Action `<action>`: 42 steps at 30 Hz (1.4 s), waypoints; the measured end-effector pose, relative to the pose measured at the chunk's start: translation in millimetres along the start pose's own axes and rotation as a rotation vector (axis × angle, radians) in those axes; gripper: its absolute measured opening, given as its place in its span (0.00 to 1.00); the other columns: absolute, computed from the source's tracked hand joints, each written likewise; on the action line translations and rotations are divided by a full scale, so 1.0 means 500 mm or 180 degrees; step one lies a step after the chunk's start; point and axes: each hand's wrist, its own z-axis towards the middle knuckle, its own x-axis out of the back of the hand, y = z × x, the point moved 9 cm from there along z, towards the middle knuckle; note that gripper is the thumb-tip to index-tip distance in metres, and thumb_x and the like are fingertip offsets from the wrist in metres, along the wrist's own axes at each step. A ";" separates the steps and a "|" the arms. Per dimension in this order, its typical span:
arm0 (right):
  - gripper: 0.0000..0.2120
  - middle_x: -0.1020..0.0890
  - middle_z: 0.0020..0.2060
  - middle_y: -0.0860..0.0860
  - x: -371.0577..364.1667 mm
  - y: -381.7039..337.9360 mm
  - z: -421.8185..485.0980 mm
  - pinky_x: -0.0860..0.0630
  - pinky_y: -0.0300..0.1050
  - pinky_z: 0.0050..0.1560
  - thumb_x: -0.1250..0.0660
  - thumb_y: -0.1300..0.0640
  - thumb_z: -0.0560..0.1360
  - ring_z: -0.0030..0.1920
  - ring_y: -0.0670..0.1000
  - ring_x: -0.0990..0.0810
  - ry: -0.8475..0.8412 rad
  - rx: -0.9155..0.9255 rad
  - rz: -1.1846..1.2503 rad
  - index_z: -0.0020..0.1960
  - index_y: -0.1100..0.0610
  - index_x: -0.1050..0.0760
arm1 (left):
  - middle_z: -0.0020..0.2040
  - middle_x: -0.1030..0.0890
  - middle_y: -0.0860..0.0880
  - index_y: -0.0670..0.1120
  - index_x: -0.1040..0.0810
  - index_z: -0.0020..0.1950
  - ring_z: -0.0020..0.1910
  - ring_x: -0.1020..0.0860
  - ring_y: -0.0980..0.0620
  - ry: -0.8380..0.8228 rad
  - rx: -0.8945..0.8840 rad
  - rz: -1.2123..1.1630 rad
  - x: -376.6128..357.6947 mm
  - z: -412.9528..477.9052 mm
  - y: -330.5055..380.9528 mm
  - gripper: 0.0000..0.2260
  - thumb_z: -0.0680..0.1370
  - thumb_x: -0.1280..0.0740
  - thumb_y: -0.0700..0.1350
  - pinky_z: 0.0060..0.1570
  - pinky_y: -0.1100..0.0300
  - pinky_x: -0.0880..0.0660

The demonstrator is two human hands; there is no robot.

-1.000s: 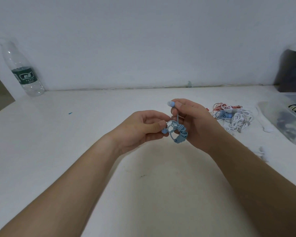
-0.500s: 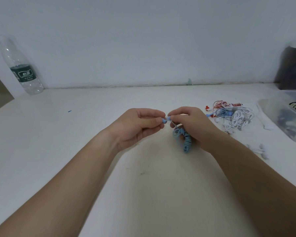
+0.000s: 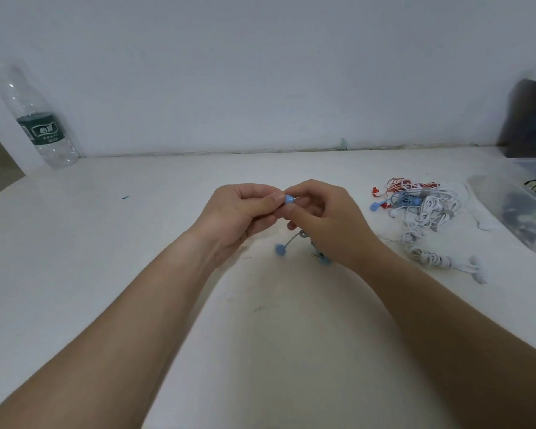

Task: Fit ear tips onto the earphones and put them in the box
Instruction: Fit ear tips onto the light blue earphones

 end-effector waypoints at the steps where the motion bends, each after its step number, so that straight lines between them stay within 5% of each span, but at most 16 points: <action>1: 0.03 0.14 0.39 0.53 0.001 0.000 0.001 0.19 0.48 0.40 0.30 0.58 0.78 0.36 0.51 0.15 0.0033 -0.0022 0.0125 0.51 0.54 0.19 | 0.45 0.13 0.46 0.43 0.17 0.47 0.45 0.14 0.54 -0.0013 0.0000 0.0015 0.001 -0.001 0.004 0.04 0.78 0.30 0.41 0.37 0.69 0.22; 5: 0.05 0.18 0.32 0.53 0.011 0.015 0.001 0.25 0.41 0.34 0.32 0.59 0.79 0.30 0.51 0.25 0.0200 -0.0343 0.0835 0.50 0.59 0.17 | 0.49 0.13 0.47 0.44 0.17 0.51 0.44 0.14 0.51 0.0054 -0.0080 0.0541 0.035 -0.007 0.036 0.09 0.80 0.32 0.49 0.37 0.67 0.21; 10: 0.09 0.24 0.32 0.49 0.021 0.056 0.000 0.30 0.42 0.32 0.34 0.58 0.80 0.26 0.47 0.32 0.0350 -0.0914 0.1346 0.49 0.57 0.16 | 0.41 0.14 0.52 0.48 0.16 0.46 0.34 0.21 0.59 0.0735 -0.0749 0.2219 0.139 -0.009 0.088 0.04 0.78 0.30 0.46 0.35 0.69 0.28; 14: 0.08 0.23 0.34 0.50 0.009 0.071 -0.006 0.32 0.41 0.29 0.33 0.61 0.79 0.26 0.47 0.34 0.0350 -0.1191 0.1571 0.49 0.60 0.16 | 0.40 0.17 0.55 0.53 0.15 0.44 0.32 0.24 0.65 0.0461 -0.0638 0.2911 0.136 -0.001 0.069 0.03 0.75 0.26 0.44 0.38 0.66 0.29; 19: 0.07 0.19 0.35 0.50 0.004 0.069 -0.007 0.30 0.41 0.30 0.32 0.63 0.77 0.25 0.47 0.33 0.0300 -0.1123 0.1369 0.47 0.57 0.15 | 0.37 0.16 0.54 0.52 0.15 0.41 0.27 0.23 0.59 0.0118 -0.0450 0.3328 0.085 0.005 0.035 0.04 0.73 0.25 0.43 0.27 0.68 0.29; 23: 0.07 0.19 0.33 0.47 0.000 0.068 -0.006 0.29 0.41 0.30 0.32 0.62 0.78 0.26 0.47 0.31 0.0225 -0.1081 0.1234 0.47 0.56 0.15 | 0.33 0.17 0.45 0.45 0.16 0.40 0.27 0.21 0.47 -0.0017 -0.0220 0.3156 0.069 0.001 0.018 0.04 0.73 0.27 0.37 0.25 0.57 0.23; 27: 0.07 0.19 0.33 0.47 -0.001 0.068 -0.005 0.28 0.41 0.31 0.32 0.61 0.77 0.26 0.47 0.31 0.0208 -0.1073 0.1186 0.47 0.56 0.15 | 0.33 0.17 0.41 0.42 0.17 0.39 0.26 0.23 0.46 -0.0011 -0.0058 0.3036 0.067 0.002 0.008 0.04 0.73 0.28 0.35 0.25 0.50 0.22; 33: 0.07 0.19 0.33 0.47 -0.002 0.069 -0.006 0.28 0.42 0.31 0.32 0.61 0.77 0.26 0.47 0.31 0.0211 -0.1114 0.1231 0.47 0.56 0.15 | 0.33 0.17 0.41 0.41 0.17 0.39 0.25 0.24 0.46 0.0029 -0.0027 0.2983 0.071 0.007 0.005 0.06 0.75 0.30 0.35 0.24 0.54 0.23; 37: 0.07 0.19 0.35 0.49 -0.001 0.074 -0.007 0.29 0.42 0.32 0.32 0.61 0.77 0.26 0.47 0.31 0.0243 -0.1183 0.1276 0.48 0.56 0.14 | 0.36 0.19 0.50 0.49 0.15 0.41 0.30 0.24 0.55 0.0352 -0.0558 0.2937 0.084 0.007 0.038 0.05 0.76 0.28 0.42 0.27 0.62 0.27; 42: 0.06 0.17 0.39 0.50 -0.004 0.063 -0.010 0.28 0.42 0.32 0.31 0.60 0.77 0.27 0.46 0.32 0.0164 -0.1078 0.1323 0.47 0.56 0.14 | 0.42 0.16 0.49 0.47 0.14 0.47 0.37 0.22 0.58 0.0349 -0.0582 0.1523 0.093 0.009 0.042 0.03 0.77 0.28 0.41 0.37 0.66 0.25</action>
